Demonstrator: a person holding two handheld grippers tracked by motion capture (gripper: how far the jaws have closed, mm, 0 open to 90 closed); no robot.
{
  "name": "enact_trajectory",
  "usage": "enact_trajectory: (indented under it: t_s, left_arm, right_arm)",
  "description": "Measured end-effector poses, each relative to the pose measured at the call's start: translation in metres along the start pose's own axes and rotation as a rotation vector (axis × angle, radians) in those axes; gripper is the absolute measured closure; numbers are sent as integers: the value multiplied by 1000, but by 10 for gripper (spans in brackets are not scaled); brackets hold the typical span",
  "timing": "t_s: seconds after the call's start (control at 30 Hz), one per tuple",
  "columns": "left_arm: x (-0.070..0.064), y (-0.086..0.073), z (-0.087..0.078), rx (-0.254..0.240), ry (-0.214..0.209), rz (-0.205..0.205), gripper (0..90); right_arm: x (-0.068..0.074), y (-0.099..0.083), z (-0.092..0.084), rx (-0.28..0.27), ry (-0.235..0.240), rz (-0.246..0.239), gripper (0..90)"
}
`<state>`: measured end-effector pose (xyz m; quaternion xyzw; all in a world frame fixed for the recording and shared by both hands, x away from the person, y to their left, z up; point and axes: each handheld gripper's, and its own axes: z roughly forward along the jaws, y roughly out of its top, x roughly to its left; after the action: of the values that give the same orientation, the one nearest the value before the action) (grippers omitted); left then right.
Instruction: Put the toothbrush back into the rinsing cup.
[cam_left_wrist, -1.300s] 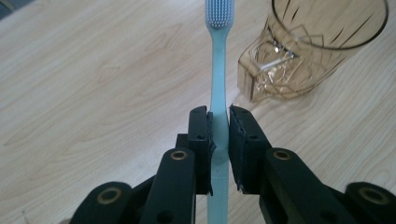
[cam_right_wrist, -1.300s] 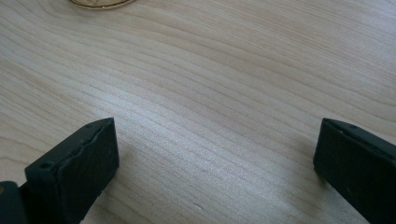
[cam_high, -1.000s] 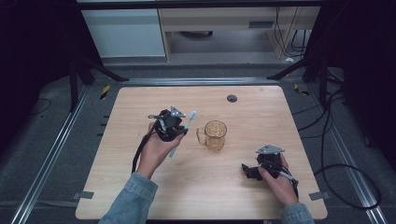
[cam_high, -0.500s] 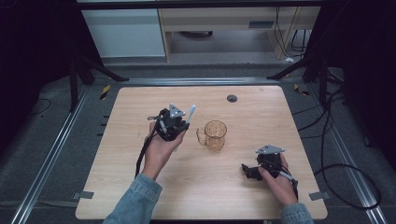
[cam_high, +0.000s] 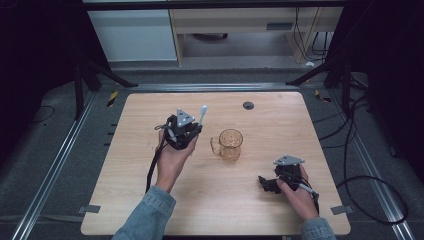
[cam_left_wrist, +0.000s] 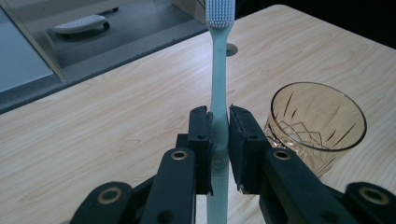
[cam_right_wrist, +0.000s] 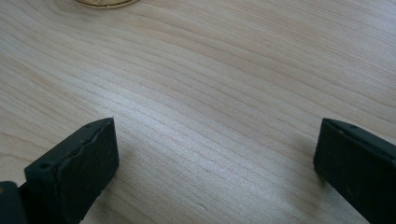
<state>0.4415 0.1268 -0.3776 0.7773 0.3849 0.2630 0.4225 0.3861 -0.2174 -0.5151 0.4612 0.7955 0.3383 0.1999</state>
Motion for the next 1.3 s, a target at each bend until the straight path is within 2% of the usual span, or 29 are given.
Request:
enact_trajectory:
  t_s: [0.27,0.43,0.63,0.83,0.93,0.97,1.07,1.3]
  left_arm:
    - [-5,4,-5,-104,44,-15,789]
    - [-9,7,-8,-164,72,-9,789]
    - [-11,8,-8,-218,92,-27,788]
    - [-14,8,-9,-294,106,-50,789]
    - [-15,9,-10,-310,112,-45,788]
    - [-16,9,-11,-335,120,-43,789]
    - [-20,9,-11,-364,124,-45,789]
    - [-28,11,-12,-416,136,-45,789]
  right_arm:
    - [0,0,0,0,5,-3,4]
    - [0,0,0,-1,5,-3,4]
    - [0,0,0,-2,7,-4,4]
    - [0,0,0,-2,9,-4,4]
    - [0,0,0,-1,9,-8,4]
    - [0,0,0,-1,9,-9,4]
    - [0,0,0,-2,10,-9,4]
    - [0,0,0,-3,11,-12,4]
